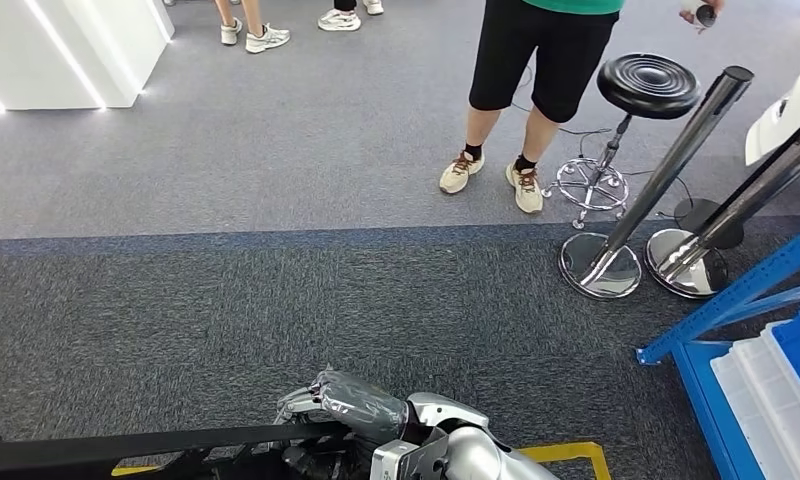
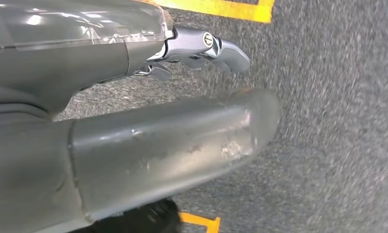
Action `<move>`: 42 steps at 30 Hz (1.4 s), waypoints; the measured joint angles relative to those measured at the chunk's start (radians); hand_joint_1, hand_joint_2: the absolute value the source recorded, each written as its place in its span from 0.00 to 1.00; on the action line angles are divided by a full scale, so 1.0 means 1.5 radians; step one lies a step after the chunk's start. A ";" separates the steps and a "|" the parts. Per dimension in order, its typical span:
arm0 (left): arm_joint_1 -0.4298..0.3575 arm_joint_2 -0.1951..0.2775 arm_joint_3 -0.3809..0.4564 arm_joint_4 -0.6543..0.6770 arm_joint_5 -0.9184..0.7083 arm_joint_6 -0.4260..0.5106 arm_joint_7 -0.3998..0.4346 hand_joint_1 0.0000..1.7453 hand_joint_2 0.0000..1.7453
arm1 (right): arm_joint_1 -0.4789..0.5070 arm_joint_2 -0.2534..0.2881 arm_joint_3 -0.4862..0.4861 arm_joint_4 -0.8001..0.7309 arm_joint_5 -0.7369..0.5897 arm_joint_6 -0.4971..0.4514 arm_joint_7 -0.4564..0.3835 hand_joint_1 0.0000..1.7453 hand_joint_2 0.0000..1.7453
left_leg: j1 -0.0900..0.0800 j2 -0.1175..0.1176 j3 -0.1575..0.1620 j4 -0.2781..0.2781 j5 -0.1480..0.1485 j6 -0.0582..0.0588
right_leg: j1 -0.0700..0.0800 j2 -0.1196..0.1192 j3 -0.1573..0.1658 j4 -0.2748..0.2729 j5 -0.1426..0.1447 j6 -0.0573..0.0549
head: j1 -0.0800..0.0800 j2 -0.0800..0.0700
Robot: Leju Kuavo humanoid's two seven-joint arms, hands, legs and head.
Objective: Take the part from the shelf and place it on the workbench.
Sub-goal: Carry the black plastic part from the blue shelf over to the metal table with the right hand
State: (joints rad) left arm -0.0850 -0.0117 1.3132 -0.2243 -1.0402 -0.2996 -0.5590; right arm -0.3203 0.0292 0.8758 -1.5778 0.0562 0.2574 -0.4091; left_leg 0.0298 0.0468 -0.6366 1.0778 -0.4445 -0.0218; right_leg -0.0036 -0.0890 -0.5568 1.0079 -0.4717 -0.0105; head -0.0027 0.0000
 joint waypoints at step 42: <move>-0.010 0.016 0.001 0.001 0.004 0.012 -0.038 0.00 0.00 | 0.021 -0.023 -0.017 -0.003 0.024 0.005 -0.012 0.96 1.00 | -0.008 -0.061 0.018 -0.038 0.008 0.043 | -0.003 0.057 -0.091 0.205 -0.102 0.023 | 0.000 0.000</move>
State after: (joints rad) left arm -0.0999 0.0119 1.3147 -0.2225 -1.0345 -0.2812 -0.6153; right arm -0.2883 -0.0051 0.8501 -1.5827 0.0920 0.2649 -0.4270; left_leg 0.0171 -0.0447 -0.6093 1.0212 -0.4332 0.0421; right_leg -0.0077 -0.0029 -0.6928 1.3149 -0.6245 0.0244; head -0.0020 0.0000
